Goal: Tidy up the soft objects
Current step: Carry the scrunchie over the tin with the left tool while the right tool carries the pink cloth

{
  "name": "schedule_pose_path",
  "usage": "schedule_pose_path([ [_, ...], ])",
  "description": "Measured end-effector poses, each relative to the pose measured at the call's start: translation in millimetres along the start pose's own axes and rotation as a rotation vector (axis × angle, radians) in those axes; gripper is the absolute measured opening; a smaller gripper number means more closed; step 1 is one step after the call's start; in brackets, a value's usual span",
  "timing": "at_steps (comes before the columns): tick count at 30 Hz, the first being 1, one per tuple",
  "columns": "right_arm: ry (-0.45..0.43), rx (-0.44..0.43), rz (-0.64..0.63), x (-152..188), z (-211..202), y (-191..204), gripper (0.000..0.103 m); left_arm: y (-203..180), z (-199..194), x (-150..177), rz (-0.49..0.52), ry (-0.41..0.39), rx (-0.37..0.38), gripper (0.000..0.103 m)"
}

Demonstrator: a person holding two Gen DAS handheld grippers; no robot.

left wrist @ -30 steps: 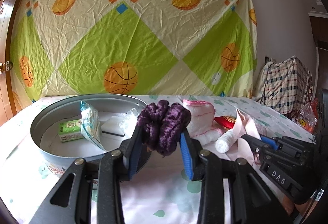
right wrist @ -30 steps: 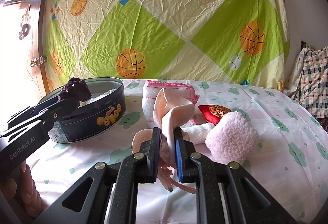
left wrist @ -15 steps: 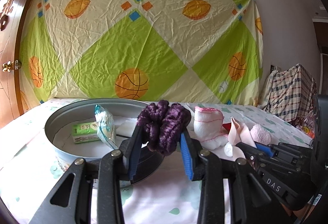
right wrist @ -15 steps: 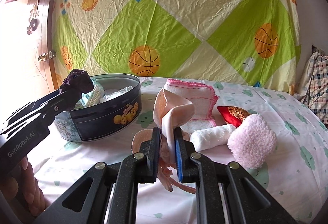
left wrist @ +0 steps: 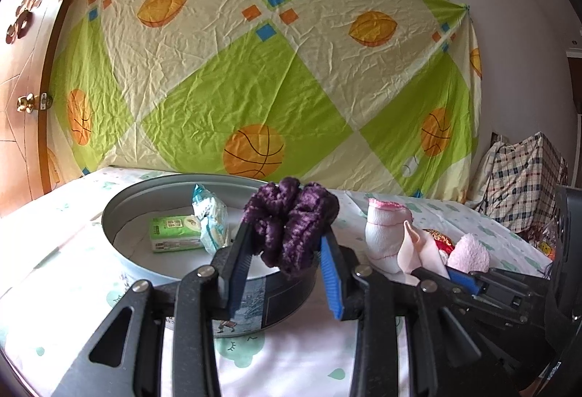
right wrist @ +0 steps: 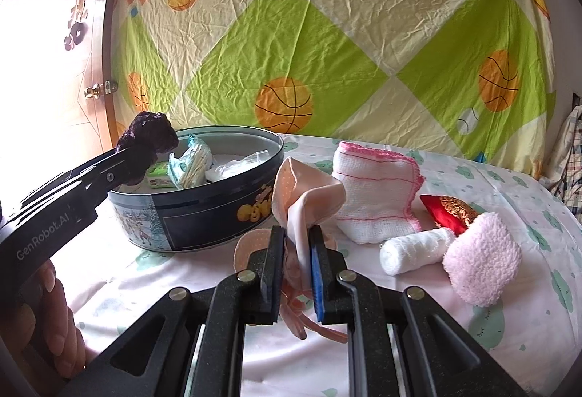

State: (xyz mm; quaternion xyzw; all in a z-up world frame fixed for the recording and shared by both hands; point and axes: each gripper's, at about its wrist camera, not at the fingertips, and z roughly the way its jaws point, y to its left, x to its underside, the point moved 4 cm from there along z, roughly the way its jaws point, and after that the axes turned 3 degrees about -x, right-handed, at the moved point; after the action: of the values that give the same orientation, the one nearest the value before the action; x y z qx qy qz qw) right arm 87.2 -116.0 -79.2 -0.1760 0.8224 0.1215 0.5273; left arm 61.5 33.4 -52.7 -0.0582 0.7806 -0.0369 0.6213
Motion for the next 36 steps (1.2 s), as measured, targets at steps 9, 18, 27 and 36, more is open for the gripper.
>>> schedule_pose_path([
  [9, 0.011, -0.033, -0.017, -1.2, 7.4, 17.8, 0.015, 13.3, -1.9, -1.8, -0.021, -0.003, -0.016, 0.035],
  [18, 0.026, -0.073, -0.02, -2.9, 12.8, 27.9, 0.015, 26.1, -3.7, -4.5, -0.036, -0.012, -0.034, 0.035],
  [27, 0.026, -0.099, -0.028, -10.4, 15.3, 36.0, 0.015, 38.9, -6.2, -8.8, -0.05, -0.014, -0.048, 0.035],
  [36, 0.021, -0.122, -0.044, -27.9, 20.3, 41.2, 0.015, 56.0, -4.2, -19.7, -0.066, -0.002, -0.062, 0.035],
])
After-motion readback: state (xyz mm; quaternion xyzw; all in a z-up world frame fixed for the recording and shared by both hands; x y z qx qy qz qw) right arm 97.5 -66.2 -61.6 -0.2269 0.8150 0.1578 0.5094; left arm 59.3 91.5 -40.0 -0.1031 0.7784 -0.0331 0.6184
